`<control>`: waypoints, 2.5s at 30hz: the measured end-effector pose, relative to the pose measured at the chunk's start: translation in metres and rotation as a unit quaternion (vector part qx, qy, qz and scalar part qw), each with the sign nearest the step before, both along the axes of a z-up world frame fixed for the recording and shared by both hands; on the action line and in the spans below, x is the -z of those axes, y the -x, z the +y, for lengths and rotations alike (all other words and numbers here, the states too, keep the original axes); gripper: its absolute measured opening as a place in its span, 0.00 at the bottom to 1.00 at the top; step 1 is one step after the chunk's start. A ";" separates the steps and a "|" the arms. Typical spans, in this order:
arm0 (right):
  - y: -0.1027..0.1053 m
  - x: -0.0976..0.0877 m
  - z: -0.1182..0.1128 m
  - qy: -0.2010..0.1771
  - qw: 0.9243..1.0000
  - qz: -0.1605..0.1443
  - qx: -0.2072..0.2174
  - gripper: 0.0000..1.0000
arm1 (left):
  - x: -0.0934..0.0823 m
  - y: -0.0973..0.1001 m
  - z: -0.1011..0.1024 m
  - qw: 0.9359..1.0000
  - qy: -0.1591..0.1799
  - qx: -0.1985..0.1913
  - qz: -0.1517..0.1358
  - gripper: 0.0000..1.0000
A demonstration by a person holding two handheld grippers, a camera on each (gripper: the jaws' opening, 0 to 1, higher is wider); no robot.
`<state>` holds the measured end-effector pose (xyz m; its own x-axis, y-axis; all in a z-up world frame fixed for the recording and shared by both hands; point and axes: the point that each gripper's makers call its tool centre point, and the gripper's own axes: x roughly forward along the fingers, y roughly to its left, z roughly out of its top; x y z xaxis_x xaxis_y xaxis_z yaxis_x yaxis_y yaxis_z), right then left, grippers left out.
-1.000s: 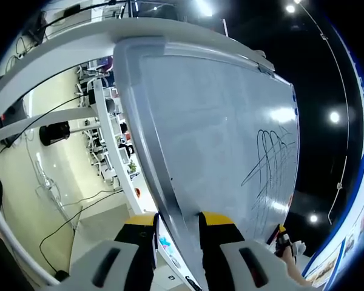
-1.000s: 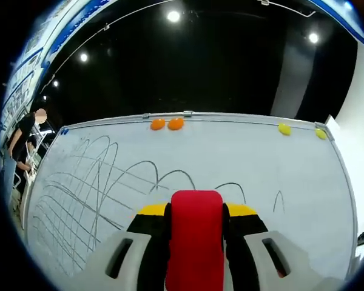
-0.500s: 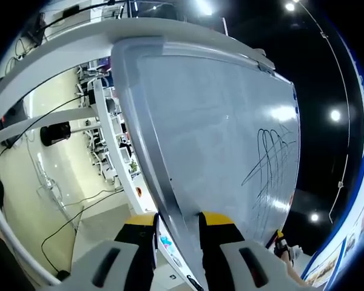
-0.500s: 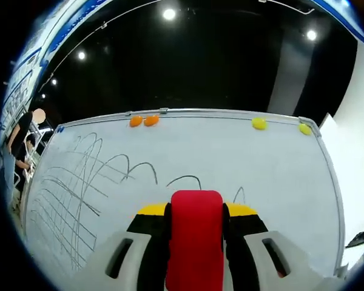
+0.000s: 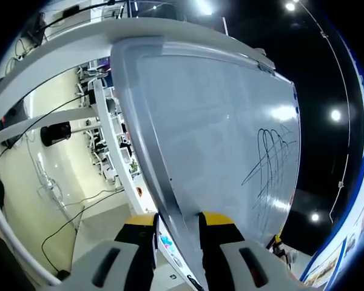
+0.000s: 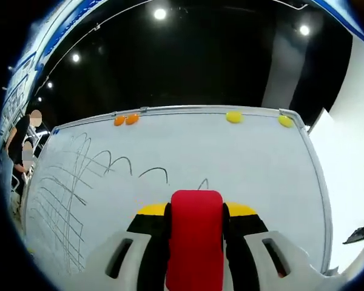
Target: Wipe the writing off the whiteboard with the eraser
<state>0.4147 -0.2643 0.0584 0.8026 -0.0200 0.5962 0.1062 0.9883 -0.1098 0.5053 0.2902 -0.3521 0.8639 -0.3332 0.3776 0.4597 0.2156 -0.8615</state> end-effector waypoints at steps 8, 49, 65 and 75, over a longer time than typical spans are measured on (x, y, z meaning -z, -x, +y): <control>0.001 0.005 -0.003 -0.001 1.000 0.000 0.002 0.36 | 0.000 0.000 0.001 1.000 -0.004 0.000 0.002 0.29; -0.002 -0.038 -0.009 -0.073 0.996 -0.008 0.040 0.37 | 0.001 -0.003 0.003 1.000 -0.005 0.002 -0.001 0.29; -0.006 -0.043 0.008 -0.093 0.995 -0.011 0.041 0.37 | 0.000 -0.005 0.004 1.000 -0.004 -0.005 -0.006 0.29; -0.010 -0.045 0.021 -0.110 0.993 -0.020 0.042 0.37 | 0.000 -0.005 0.005 1.000 -0.004 -0.007 -0.007 0.29</control>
